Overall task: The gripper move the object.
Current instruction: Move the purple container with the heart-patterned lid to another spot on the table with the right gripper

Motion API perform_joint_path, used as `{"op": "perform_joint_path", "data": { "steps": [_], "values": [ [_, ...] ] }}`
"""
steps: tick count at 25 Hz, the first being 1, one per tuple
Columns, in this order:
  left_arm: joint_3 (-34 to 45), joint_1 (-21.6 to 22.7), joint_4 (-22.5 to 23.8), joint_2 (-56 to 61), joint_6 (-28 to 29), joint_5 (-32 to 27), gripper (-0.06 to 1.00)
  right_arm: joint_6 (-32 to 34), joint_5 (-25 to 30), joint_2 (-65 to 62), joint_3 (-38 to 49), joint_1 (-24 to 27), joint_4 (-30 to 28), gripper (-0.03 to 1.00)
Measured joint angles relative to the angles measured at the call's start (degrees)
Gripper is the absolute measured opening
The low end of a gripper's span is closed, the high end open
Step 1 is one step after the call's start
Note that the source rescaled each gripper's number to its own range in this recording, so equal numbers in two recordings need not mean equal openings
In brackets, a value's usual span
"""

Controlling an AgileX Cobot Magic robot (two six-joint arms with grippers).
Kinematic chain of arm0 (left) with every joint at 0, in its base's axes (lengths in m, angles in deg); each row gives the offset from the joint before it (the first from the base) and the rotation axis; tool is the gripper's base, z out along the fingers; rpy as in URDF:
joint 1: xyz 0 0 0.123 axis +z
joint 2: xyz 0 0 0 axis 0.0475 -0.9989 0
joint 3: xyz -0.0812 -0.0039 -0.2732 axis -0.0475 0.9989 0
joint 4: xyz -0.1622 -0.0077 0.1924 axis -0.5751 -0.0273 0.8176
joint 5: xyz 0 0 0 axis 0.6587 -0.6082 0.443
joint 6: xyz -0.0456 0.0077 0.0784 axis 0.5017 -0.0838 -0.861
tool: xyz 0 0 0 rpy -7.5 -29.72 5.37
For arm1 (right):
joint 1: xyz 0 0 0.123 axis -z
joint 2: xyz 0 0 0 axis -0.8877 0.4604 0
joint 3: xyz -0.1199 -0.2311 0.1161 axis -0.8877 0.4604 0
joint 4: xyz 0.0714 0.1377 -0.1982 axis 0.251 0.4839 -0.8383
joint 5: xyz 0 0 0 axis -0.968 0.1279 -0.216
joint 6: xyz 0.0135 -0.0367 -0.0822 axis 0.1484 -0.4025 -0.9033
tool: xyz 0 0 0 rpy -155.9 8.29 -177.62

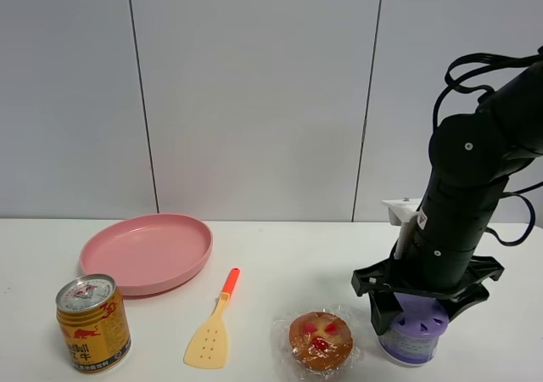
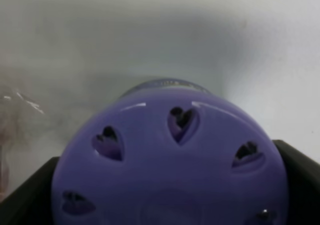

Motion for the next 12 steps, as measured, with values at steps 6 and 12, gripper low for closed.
{"op": "perform_joint_path", "data": {
  "steps": [6, 12],
  "values": [
    [0.0, 0.0, 0.0, 0.0, 0.0, 0.0, 1.0, 0.0, 0.0, 0.2, 0.0, 0.0, 0.4, 0.01],
    [0.0, 0.0, 0.0, 0.0, 0.0, 0.0, 1.0, 0.0, -0.9, 0.6, 1.2, 0.1, 1.0, 0.0]
  ]
}}
